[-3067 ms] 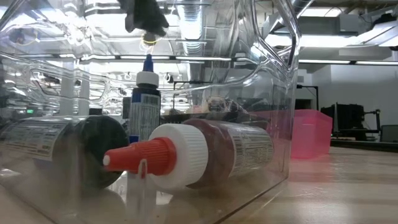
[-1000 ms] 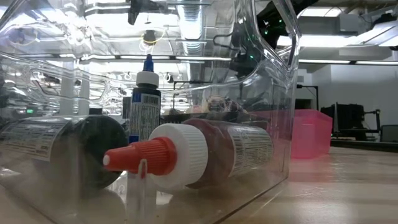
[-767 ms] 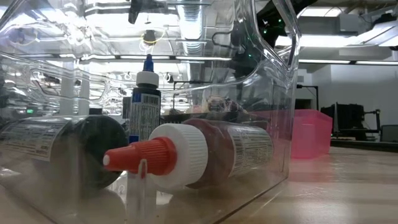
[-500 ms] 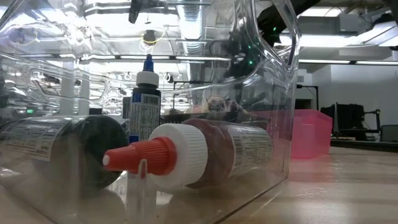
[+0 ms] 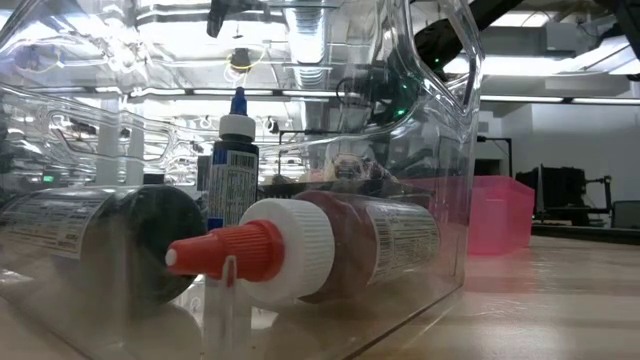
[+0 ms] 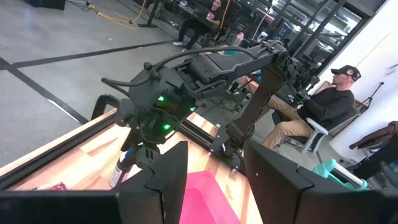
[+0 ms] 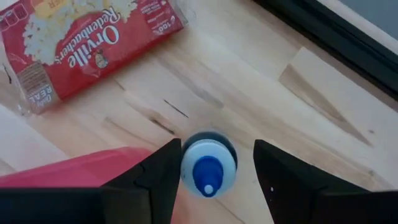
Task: Pick & Place Food Item
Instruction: Put the blue food coloring bottle into the transparent bin
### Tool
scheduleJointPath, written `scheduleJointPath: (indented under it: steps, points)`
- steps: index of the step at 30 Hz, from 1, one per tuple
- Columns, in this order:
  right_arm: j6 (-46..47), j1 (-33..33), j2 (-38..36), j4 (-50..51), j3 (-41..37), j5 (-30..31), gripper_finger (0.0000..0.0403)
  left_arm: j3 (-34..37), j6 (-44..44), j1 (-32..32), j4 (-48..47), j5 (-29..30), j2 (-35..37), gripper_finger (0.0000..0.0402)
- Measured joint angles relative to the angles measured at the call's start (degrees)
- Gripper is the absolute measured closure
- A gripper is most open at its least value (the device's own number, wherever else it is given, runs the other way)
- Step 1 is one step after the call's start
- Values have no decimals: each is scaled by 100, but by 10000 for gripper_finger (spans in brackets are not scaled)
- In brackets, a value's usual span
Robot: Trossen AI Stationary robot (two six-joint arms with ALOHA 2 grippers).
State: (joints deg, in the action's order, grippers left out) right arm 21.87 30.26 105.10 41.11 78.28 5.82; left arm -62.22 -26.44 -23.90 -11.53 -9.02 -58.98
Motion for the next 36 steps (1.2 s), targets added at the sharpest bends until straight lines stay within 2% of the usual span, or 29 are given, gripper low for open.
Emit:
scheduleJointPath:
  steps: [4,15,22,26,30,36]
  points:
    - [-2,40,0,18,-1,-51,221,0,0,0,-1,0,0,247]
    - [-34,40,-16,21,0,-282,300,0,0,0,-2,-2,0,247]
    - [-146,14,-446,40,0,168,301,0,0,0,-2,-3,0,247]
    - [-77,-7,-944,149,0,168,301,0,5,0,-5,-4,0,247]
    - [177,-391,-1544,390,0,-141,301,0,66,0,-233,-4,43,247]
    - [947,-1778,-2327,532,0,-931,301,2,199,35,-979,-3,90,247]
